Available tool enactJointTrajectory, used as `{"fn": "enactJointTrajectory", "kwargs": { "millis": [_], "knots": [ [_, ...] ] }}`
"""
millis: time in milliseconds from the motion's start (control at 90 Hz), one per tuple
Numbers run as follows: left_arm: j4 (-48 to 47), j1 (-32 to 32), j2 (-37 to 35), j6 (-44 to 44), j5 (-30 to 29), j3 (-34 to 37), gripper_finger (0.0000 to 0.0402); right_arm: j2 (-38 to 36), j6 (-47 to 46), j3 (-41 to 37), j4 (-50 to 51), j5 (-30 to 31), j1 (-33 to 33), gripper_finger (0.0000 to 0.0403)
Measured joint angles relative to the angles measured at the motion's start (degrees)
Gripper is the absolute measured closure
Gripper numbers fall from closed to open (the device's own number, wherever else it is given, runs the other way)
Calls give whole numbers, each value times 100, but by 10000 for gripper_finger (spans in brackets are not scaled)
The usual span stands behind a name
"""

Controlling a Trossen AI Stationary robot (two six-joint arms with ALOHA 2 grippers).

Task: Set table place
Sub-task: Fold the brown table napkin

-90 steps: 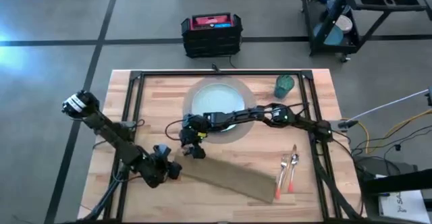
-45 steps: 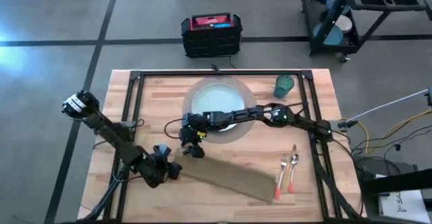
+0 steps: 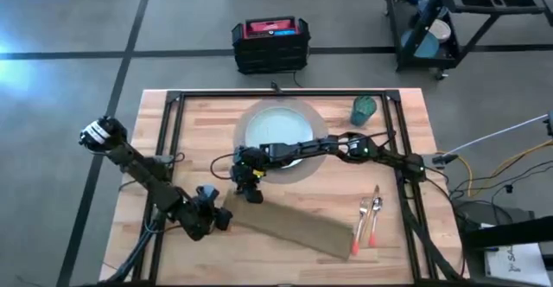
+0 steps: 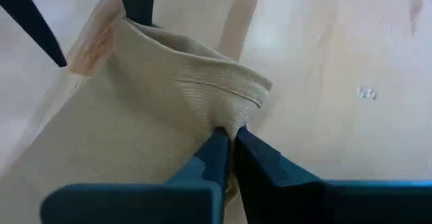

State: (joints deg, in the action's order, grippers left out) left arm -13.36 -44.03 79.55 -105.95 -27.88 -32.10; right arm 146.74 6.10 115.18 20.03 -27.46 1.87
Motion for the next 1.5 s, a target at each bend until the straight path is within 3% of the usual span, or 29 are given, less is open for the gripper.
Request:
{"fn": "enactJointTrajectory", "kwargs": {
  "millis": [411,644,756,956,1078,1222,1389,1500],
  "knots": [
    [-31,-11,0,-639,669,0,214,-4,-41,180,111,-16,78,402],
    [-680,-7,-20,-1053,1088,-26,215,4,52,223,118,44,76,403],
    [-779,26,-68,-962,981,-22,220,4,99,225,126,47,78,403],
    [-853,148,-199,-460,-160,11,230,4,129,227,156,82,91,403],
    [-761,293,-199,58,-478,11,237,1,133,228,161,188,93,403],
    [-362,375,-209,576,-513,9,245,-1,95,232,151,399,151,403],
    [-250,374,-333,496,256,7,253,-1,49,232,153,511,217,403],
    [-277,374,-510,637,200,7,261,-1,48,232,153,518,252,403]
  ]
}}
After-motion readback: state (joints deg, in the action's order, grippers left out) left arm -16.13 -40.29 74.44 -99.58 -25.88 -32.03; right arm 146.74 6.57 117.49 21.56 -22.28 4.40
